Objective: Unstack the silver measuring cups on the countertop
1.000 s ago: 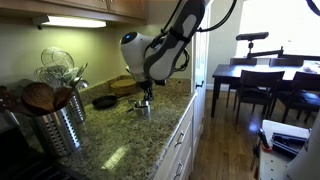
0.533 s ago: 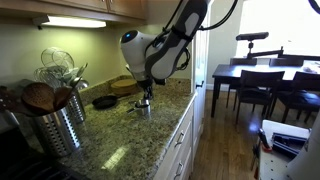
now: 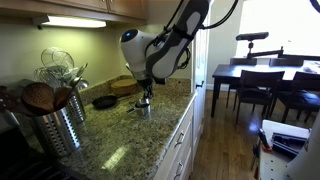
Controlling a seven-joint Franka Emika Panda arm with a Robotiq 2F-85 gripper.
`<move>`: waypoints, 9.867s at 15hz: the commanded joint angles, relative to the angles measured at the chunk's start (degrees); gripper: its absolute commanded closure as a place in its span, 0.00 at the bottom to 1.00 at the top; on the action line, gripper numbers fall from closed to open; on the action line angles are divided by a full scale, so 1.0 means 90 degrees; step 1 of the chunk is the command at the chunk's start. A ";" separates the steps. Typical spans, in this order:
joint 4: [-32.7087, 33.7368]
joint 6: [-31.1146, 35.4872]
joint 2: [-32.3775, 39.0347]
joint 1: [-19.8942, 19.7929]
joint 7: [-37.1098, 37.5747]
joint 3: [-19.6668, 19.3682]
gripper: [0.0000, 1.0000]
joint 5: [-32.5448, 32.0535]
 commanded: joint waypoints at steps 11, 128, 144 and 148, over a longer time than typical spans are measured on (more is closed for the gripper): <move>-0.0545 -0.0044 -0.0651 -0.0026 0.0636 0.0049 0.93 -0.0479; 0.1060 -0.0896 0.0857 0.0359 0.6241 -0.0353 0.04 0.3581; 0.0973 -0.0851 0.0776 0.0030 0.6098 -0.0198 0.00 0.4463; 0.0998 -0.0869 0.0799 0.0009 0.6072 -0.0188 0.01 0.4687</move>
